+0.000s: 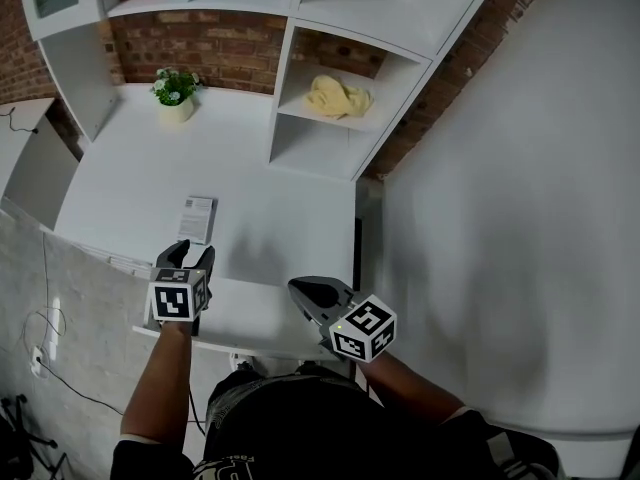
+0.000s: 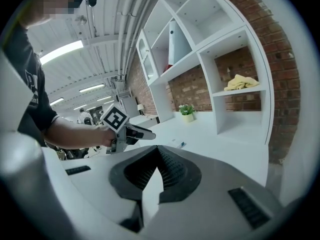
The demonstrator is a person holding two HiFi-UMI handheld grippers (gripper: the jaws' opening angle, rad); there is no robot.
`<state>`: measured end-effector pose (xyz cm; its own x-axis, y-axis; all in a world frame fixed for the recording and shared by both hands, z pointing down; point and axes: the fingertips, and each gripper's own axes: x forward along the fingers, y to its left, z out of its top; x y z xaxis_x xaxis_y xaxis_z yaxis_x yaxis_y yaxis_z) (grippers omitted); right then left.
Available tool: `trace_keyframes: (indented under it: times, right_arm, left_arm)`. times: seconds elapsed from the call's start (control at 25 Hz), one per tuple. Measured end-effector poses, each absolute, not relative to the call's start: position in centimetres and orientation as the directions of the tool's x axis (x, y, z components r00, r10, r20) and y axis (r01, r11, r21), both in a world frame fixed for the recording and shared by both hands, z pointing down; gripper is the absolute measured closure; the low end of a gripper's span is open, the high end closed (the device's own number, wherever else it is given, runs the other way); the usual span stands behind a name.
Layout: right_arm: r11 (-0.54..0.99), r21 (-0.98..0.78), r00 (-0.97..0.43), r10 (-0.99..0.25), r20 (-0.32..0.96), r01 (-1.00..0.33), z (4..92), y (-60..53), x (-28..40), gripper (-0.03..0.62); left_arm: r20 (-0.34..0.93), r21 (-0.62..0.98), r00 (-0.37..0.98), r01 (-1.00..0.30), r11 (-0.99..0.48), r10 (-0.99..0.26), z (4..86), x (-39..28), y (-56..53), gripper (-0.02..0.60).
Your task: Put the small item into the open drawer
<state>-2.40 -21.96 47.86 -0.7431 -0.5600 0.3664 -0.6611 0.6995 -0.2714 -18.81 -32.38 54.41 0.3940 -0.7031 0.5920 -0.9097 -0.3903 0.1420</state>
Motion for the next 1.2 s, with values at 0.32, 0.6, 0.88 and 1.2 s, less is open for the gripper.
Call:
trace_keyframes:
  times: [0.32,0.6,0.88,1.2]
  right_arm:
    - [0.697,-0.288,-0.745,-0.539,0.393,-0.656,49.0,-22.9,-2.2,0.589]
    - [0.647,-0.32,-0.715,-0.555,0.425,-0.692,50.8,-23.3,-0.5,0.589]
    - [0.593,-0.345,-0.683,-0.579,0.446,-0.728,52.0,-23.6,0.6,0.589]
    - [0.567,-0.358,-0.668,-0.584,0.461,-0.742,53.0,-23.8,1.0,0.589]
  left_arm:
    - [0.684,0.104,0.337,-0.923,-0.371,-0.647,59.5,-19.6,-37.6,0.337]
    - [0.737,0.087,0.288,-0.938,-0.337,-0.612,63.5,-21.8,-41.5,0.324]
    - [0.787,0.108,0.272,-0.945,-0.31,-0.554,66.4,-22.4,-44.0,0.264]
    - [0.844,0.12,0.262,-0.942,-0.313,-0.467,69.4,-22.4,-44.9,0.212]
